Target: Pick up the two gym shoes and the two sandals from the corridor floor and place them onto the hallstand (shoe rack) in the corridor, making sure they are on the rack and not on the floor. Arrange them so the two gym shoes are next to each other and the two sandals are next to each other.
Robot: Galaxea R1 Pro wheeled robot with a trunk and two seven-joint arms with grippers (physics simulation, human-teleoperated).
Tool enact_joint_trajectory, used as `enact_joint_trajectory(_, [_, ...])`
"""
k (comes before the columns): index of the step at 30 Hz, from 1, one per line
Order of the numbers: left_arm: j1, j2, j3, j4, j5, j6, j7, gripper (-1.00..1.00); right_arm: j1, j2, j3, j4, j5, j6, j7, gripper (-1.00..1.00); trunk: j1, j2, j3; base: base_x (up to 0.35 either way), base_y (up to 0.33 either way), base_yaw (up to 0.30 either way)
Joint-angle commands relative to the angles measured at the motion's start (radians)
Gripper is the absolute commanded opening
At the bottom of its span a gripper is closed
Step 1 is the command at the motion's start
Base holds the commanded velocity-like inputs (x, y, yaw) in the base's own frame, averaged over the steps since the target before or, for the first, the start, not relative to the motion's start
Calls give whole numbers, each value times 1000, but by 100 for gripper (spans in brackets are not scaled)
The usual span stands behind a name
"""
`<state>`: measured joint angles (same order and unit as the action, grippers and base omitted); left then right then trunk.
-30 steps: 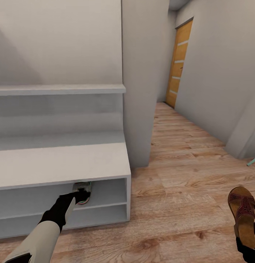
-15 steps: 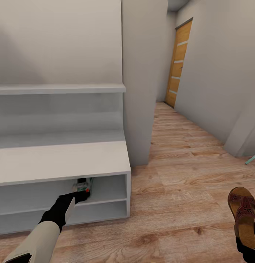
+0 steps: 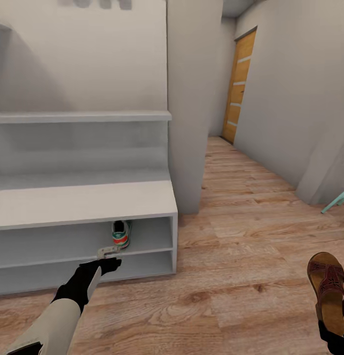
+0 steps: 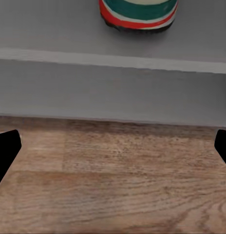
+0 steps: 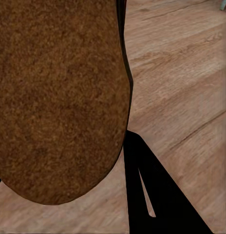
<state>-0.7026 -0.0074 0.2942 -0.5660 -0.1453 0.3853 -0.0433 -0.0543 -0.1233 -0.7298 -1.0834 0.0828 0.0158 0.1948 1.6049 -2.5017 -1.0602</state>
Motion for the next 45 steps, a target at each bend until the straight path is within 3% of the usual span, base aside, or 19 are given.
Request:
enact_joint_trajectory(1, [0, -1, 5, -1, -10, 4, -5, 100, -1, 1, -3, -1, 5, 2, 8, -100, -1, 0, -1, -328, 125, 0])
enact_joint_trajectory(12, [5, 15, 6, 0, -2, -13, -12, 100, -1, 1, -2, -1, 5, 4, 8, -100, -1, 0, -1, -320, 158, 0])
enact_joint_trajectory(15, [35, 44, 7, 5, 10, -103, -24, 100, -1, 2, -1, 5, 5, 4, 8, -100, -1, 0, -1, -280, 159, 0])
enact_joint_trajectory(16, [94, 54, 8, 8, 26, -185, -55, 100, -1, 2, -1, 26, 5, 3, 8, -100, -1, 0, -1, -183, 119, 0])
enact_joint_trajectory(17, [127, 57, 9, 9, 33, -223, -79, 100, -1, 2, -1, 37, 5, 2, 8, -100, -1, 0, -1, -131, 81, 0])
enact_joint_trajectory(21, [214, 65, 8, 13, 41, -326, -163, 100, -1, 2, -1, 58, 5, 0, 9, -100, -1, 0, -1, -67, 42, 0])
enact_joint_trajectory(26, [390, 87, 10, 17, 45, -537, -359, 100, -1, 2, 1, 72, 5, -3, 9, -100, -1, 0, -1, -14, 9, 0])
enact_joint_trajectory(29, [451, 102, 10, 18, 51, -608, -434, 100, -1, 2, 1, 80, 5, -4, 9, -100, -1, 0, -1, -4, 2, 0])
enact_joint_trajectory(32, [488, 111, 11, 18, 71, -648, -482, 100, -1, 2, 1, 87, 4, -5, 9, -100, -1, 0, -1, -2, 1, 0])
enact_joint_trajectory(38, [563, 151, 34, 10, 188, -698, -623, 100, -1, 2, 1, 95, 3, -6, 9, -100, -1, 0, -1, 0, 0, 0])
enact_joint_trajectory(45, [578, 184, 42, 19, 227, -707, -687, 100, -1, 2, 1, 96, 2, -7, 9, -100, -1, 0, -1, 0, 0, 0])
